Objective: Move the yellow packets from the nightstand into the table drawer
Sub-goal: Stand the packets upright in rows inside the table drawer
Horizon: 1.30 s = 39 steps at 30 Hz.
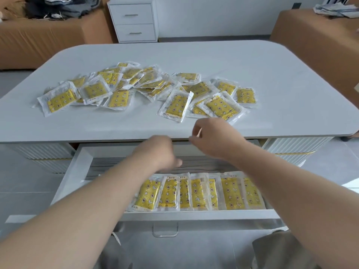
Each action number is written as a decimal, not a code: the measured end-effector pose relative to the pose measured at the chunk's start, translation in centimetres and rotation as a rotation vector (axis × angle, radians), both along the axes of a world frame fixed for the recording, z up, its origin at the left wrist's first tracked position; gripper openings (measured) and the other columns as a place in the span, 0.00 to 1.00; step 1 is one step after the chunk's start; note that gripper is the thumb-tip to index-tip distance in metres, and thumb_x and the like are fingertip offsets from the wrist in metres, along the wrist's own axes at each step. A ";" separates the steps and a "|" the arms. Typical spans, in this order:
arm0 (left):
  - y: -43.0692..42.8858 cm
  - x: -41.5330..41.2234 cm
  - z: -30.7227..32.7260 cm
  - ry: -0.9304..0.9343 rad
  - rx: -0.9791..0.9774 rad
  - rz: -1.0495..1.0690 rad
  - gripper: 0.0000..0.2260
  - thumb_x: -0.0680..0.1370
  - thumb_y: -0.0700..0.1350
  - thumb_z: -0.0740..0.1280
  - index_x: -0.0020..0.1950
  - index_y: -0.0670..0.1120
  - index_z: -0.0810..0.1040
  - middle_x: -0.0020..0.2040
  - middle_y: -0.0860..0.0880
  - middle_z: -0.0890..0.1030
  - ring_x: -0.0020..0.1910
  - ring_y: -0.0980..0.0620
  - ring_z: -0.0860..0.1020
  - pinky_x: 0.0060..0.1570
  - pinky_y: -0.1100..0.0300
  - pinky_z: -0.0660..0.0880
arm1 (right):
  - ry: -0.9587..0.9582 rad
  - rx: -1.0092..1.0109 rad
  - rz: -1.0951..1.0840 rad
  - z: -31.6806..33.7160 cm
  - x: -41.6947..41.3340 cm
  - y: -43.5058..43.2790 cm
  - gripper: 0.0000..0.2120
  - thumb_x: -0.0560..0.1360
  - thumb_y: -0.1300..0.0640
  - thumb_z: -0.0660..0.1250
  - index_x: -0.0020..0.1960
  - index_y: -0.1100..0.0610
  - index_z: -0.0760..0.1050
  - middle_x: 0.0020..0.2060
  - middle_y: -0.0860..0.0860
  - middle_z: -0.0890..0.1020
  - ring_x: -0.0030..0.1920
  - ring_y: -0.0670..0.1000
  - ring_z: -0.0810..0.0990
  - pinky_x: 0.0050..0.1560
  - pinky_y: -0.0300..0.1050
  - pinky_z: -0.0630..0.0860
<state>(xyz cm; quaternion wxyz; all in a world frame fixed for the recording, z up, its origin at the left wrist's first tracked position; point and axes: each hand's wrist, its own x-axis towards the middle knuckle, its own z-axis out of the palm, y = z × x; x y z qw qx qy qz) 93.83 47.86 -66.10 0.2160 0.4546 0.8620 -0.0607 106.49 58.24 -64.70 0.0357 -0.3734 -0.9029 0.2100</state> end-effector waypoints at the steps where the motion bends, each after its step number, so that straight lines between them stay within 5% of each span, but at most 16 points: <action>1: 0.1 -0.1 1.1 -0.062 0.119 0.033 0.18 0.77 0.58 0.68 0.40 0.44 0.79 0.34 0.50 0.82 0.37 0.48 0.81 0.43 0.55 0.78 | 0.032 -0.002 -0.064 0.3 0.3 0.9 0.06 0.78 0.50 0.65 0.49 0.52 0.78 0.42 0.48 0.82 0.43 0.52 0.81 0.44 0.47 0.81; 4: 0.2 -1.0 2.9 -0.111 0.515 0.060 0.10 0.79 0.55 0.68 0.43 0.50 0.79 0.37 0.52 0.82 0.39 0.50 0.81 0.43 0.55 0.78 | 0.097 0.058 -0.236 0.3 0.9 3.5 0.09 0.79 0.48 0.63 0.47 0.53 0.77 0.39 0.50 0.81 0.42 0.55 0.81 0.42 0.47 0.80; 7: 1.5 -1.9 2.4 0.014 0.713 -0.036 0.10 0.81 0.54 0.66 0.56 0.50 0.79 0.51 0.51 0.82 0.50 0.49 0.79 0.48 0.53 0.77 | 0.110 0.137 -0.323 -0.5 1.2 5.3 0.13 0.81 0.47 0.62 0.57 0.54 0.77 0.55 0.53 0.79 0.53 0.58 0.78 0.50 0.51 0.78; 10: 3.0 -2.5 1.0 0.104 0.561 -0.174 0.23 0.83 0.57 0.59 0.76 0.50 0.66 0.76 0.49 0.69 0.73 0.45 0.68 0.68 0.47 0.70 | 0.101 0.143 -0.312 -1.2 1.2 6.1 0.24 0.82 0.44 0.60 0.73 0.55 0.67 0.68 0.56 0.72 0.69 0.59 0.68 0.65 0.55 0.70; 12: 3.4 -2.6 0.4 0.131 0.397 -0.237 0.28 0.84 0.60 0.53 0.82 0.51 0.55 0.82 0.51 0.56 0.80 0.47 0.56 0.75 0.47 0.62 | 0.035 0.150 -0.303 -1.5 1.1 6.5 0.28 0.82 0.41 0.57 0.77 0.55 0.61 0.72 0.55 0.69 0.72 0.59 0.64 0.69 0.57 0.65; 15: 3.4 -2.6 -0.7 0.151 0.301 -0.259 0.27 0.84 0.61 0.51 0.80 0.50 0.59 0.81 0.49 0.60 0.79 0.46 0.59 0.74 0.47 0.63 | -0.136 0.191 -0.271 -2.1 1.1 7.0 0.26 0.82 0.39 0.54 0.73 0.55 0.65 0.70 0.56 0.71 0.71 0.60 0.64 0.67 0.58 0.64; 18: 3.2 -2.5 -0.6 0.243 0.483 -0.226 0.19 0.84 0.56 0.55 0.70 0.47 0.72 0.59 0.45 0.82 0.59 0.42 0.77 0.55 0.50 0.73 | -0.153 0.225 -0.287 -2.0 1.0 7.0 0.24 0.80 0.40 0.59 0.68 0.55 0.70 0.65 0.57 0.74 0.68 0.61 0.68 0.65 0.57 0.64; 20: 3.1 -2.5 -0.4 0.321 0.563 -0.189 0.16 0.85 0.52 0.56 0.67 0.46 0.73 0.50 0.45 0.83 0.50 0.41 0.79 0.47 0.51 0.71 | -0.105 0.194 -0.322 -1.6 0.9 6.8 0.24 0.78 0.43 0.64 0.70 0.54 0.69 0.64 0.57 0.74 0.68 0.61 0.69 0.66 0.56 0.65; 25: 2.5 -3.1 -0.7 0.381 0.497 -0.118 0.15 0.85 0.50 0.56 0.58 0.45 0.80 0.44 0.46 0.77 0.51 0.41 0.75 0.45 0.52 0.68 | 0.065 0.082 -0.415 -0.8 0.8 6.2 0.33 0.71 0.58 0.69 0.74 0.52 0.63 0.65 0.57 0.68 0.65 0.60 0.71 0.66 0.54 0.68; 28: 2.4 -3.5 -1.0 0.336 0.528 -0.067 0.13 0.83 0.51 0.61 0.55 0.45 0.81 0.49 0.44 0.76 0.52 0.41 0.74 0.47 0.50 0.71 | 0.163 0.001 -0.436 -0.1 0.9 6.0 0.36 0.72 0.66 0.66 0.77 0.53 0.59 0.65 0.57 0.66 0.54 0.59 0.73 0.53 0.49 0.73; 30: 2.3 -3.4 -0.9 0.269 0.558 -0.011 0.13 0.82 0.53 0.63 0.54 0.44 0.80 0.52 0.44 0.76 0.52 0.42 0.74 0.49 0.49 0.74 | 0.167 -0.010 -0.425 -0.2 1.1 6.2 0.29 0.73 0.65 0.65 0.73 0.56 0.65 0.63 0.58 0.70 0.52 0.57 0.72 0.47 0.45 0.69; 34: 2.2 -3.1 -0.7 0.189 0.531 0.034 0.16 0.81 0.57 0.64 0.54 0.44 0.75 0.53 0.45 0.78 0.53 0.43 0.75 0.49 0.49 0.75 | 0.295 -0.091 -0.451 -0.4 1.3 6.3 0.06 0.75 0.55 0.66 0.49 0.57 0.74 0.45 0.55 0.79 0.41 0.55 0.75 0.32 0.41 0.65; 36: 2.1 -2.9 -0.7 0.205 0.513 0.044 0.19 0.79 0.61 0.65 0.56 0.46 0.74 0.53 0.46 0.79 0.54 0.43 0.75 0.49 0.50 0.74 | 0.448 -0.237 -0.498 0.2 1.3 6.0 0.08 0.76 0.53 0.67 0.46 0.57 0.73 0.36 0.51 0.75 0.35 0.53 0.73 0.32 0.41 0.67; 39: 1.9 -2.8 -0.5 0.255 0.458 0.081 0.24 0.77 0.66 0.64 0.60 0.47 0.73 0.56 0.45 0.80 0.57 0.41 0.74 0.52 0.49 0.73 | 0.624 -0.439 -0.547 0.9 1.4 5.5 0.06 0.72 0.61 0.71 0.48 0.59 0.77 0.39 0.52 0.81 0.38 0.55 0.80 0.38 0.45 0.78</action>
